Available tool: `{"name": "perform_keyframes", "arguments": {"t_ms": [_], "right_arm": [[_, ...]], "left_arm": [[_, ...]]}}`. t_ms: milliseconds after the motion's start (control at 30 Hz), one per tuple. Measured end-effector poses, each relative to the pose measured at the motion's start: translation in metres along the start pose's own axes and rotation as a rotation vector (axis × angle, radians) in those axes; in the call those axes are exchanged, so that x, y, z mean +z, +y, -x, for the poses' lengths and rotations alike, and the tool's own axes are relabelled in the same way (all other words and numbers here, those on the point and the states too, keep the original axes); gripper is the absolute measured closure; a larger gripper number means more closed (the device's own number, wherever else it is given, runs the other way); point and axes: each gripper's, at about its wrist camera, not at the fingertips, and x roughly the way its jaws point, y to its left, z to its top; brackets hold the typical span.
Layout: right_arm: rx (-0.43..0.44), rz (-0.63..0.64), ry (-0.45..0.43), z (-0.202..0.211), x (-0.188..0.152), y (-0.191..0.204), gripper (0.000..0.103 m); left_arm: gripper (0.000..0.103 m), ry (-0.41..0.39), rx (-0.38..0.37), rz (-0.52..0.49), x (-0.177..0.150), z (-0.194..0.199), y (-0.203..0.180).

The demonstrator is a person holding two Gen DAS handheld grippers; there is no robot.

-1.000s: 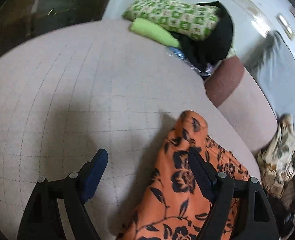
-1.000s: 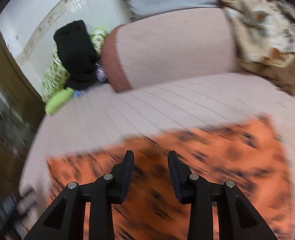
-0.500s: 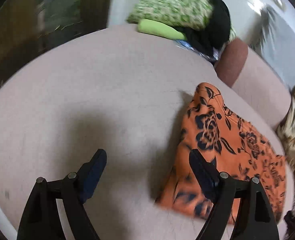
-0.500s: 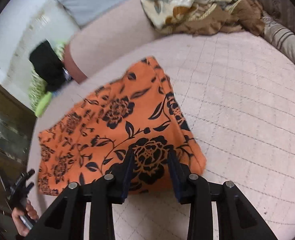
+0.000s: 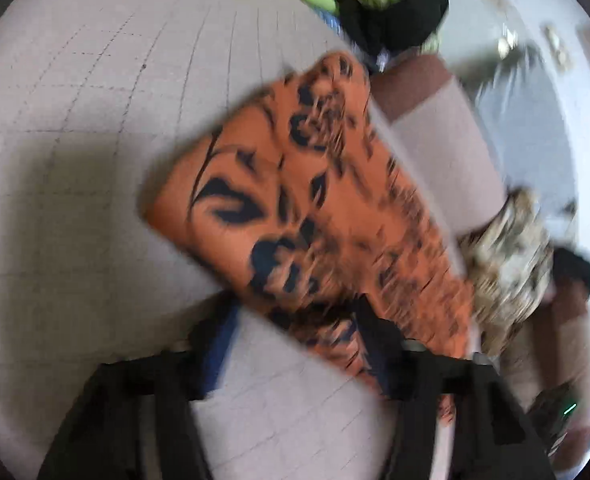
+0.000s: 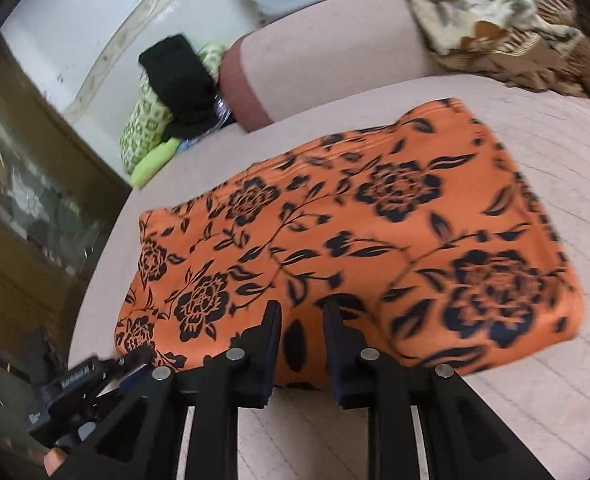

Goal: Fold small clothes

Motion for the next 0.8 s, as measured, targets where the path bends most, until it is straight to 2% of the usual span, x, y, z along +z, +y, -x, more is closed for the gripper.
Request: {"name": "perform_keyframes", "arguments": {"t_ms": [33,67,233,300,333,367,433,467,500,533,567,633,667,700,733,800], "right_arm": [[-0.002,0.0,0.012,-0.006,0.0,0.003,0.08],[0.0,-0.004,0.022,-0.012,-0.002,0.004,0.08],[0.014,-0.027,0.053,-0.039,0.002,0.011,0.08],[0.03,-0.07,0.128,-0.058,0.0,0.008,0.08],[0.038,-0.098,0.152,-0.064,0.0,0.004,0.078],[0.058,-0.123,0.15,-0.063,0.001,0.001,0.079],[0.107,-0.184,0.184,-0.061,0.004,-0.008,0.079],[0.134,-0.217,0.197,-0.061,0.004,-0.013,0.079],[0.152,-0.239,0.206,-0.061,0.004,-0.018,0.08],[0.164,-0.257,0.217,-0.06,0.003,-0.022,0.081],[0.182,-0.275,0.229,-0.059,0.002,-0.026,0.081],[0.206,-0.307,0.241,-0.053,0.003,-0.034,0.082],[0.218,-0.319,0.235,-0.047,0.004,-0.039,0.082],[0.226,-0.325,0.212,-0.039,0.006,-0.044,0.079],[0.225,-0.325,0.178,-0.03,0.009,-0.048,0.077],[0.193,-0.32,0.085,-0.006,0.018,-0.063,0.077]], "left_arm": [[0.019,-0.008,-0.016,0.01,0.003,-0.001,-0.002],[0.017,-0.019,-0.015,0.009,0.006,-0.003,-0.004],[0.019,-0.1,-0.001,0.014,0.022,-0.007,-0.01],[0.05,-0.108,0.015,-0.003,0.03,-0.014,-0.015],[0.078,-0.101,0.025,-0.011,0.033,-0.017,-0.015],[0.078,-0.094,0.029,-0.02,0.035,-0.019,-0.015],[0.078,-0.108,0.036,-0.036,0.035,-0.031,-0.02],[0.075,-0.114,0.047,-0.053,0.034,-0.035,-0.024],[0.068,-0.116,0.062,-0.068,0.033,-0.037,-0.026],[0.05,-0.112,0.069,-0.083,0.032,-0.041,-0.029],[0.035,-0.112,0.043,-0.098,0.031,-0.044,-0.034],[0.034,-0.125,0.04,-0.127,0.029,-0.046,-0.04],[0.041,-0.133,0.053,-0.148,0.03,-0.048,-0.043],[0.054,-0.145,0.071,-0.159,0.03,-0.048,-0.044],[0.08,-0.161,0.111,-0.171,0.031,-0.048,-0.046],[0.082,-0.166,0.143,-0.21,0.031,-0.044,-0.05]]}}
